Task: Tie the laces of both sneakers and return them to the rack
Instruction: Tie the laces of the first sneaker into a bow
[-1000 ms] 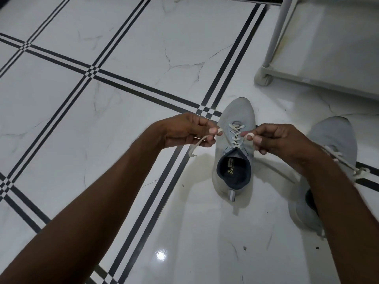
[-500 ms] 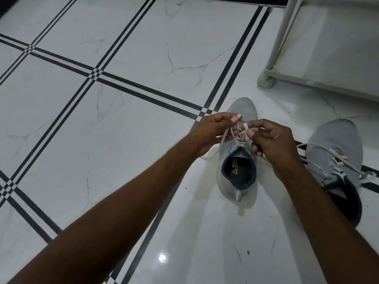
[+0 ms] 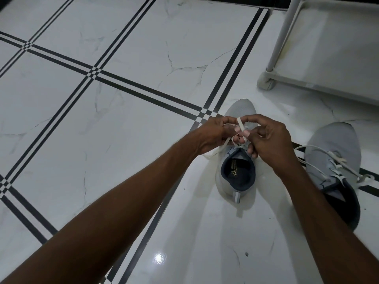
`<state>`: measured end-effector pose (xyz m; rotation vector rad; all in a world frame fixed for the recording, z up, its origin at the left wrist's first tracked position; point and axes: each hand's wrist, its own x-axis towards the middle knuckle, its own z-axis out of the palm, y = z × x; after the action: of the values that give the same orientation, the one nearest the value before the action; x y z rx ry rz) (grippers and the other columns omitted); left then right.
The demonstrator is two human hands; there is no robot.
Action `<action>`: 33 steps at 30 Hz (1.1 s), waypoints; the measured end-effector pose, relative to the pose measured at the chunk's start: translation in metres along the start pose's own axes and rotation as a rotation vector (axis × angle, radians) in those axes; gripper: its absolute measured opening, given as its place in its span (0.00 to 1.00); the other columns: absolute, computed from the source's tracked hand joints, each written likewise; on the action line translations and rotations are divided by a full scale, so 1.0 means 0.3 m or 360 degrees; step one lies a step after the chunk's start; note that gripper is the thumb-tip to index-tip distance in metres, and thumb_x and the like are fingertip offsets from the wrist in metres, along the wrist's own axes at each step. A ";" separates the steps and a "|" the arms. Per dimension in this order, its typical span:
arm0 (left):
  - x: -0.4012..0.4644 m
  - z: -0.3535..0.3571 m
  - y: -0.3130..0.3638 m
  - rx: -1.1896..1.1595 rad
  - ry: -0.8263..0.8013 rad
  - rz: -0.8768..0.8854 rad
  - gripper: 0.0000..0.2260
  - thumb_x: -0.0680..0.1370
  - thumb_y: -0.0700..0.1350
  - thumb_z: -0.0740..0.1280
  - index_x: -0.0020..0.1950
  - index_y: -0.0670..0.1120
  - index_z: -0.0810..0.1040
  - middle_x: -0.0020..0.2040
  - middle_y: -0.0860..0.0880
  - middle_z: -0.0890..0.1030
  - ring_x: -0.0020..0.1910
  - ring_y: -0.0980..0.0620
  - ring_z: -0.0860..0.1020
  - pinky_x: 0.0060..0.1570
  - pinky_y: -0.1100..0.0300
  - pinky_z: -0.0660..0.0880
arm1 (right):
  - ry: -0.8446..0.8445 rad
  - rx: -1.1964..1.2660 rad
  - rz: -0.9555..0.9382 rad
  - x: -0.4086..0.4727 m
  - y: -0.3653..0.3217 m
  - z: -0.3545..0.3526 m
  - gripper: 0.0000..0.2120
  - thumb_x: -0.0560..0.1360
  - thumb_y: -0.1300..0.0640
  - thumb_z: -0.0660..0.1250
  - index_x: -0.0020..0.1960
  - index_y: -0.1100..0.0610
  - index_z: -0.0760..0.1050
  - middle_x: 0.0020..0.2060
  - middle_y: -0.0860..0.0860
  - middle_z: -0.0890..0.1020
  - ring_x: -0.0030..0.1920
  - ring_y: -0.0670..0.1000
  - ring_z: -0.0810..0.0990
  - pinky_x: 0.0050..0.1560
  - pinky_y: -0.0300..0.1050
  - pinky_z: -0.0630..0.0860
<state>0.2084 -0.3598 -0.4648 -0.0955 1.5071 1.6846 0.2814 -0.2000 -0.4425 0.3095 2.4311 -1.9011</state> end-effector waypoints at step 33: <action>-0.044 0.048 -0.033 0.1721 0.0813 0.1004 0.03 0.73 0.44 0.73 0.43 0.47 0.87 0.41 0.51 0.87 0.34 0.64 0.75 0.34 0.74 0.67 | -0.0456 0.0431 0.0680 0.052 0.067 -0.039 0.09 0.79 0.67 0.64 0.55 0.59 0.79 0.36 0.53 0.85 0.30 0.47 0.77 0.32 0.36 0.78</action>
<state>0.2296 -0.3554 -0.4611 0.6228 2.8661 1.0575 0.2709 -0.1822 -0.4611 0.4823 1.7605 -1.9150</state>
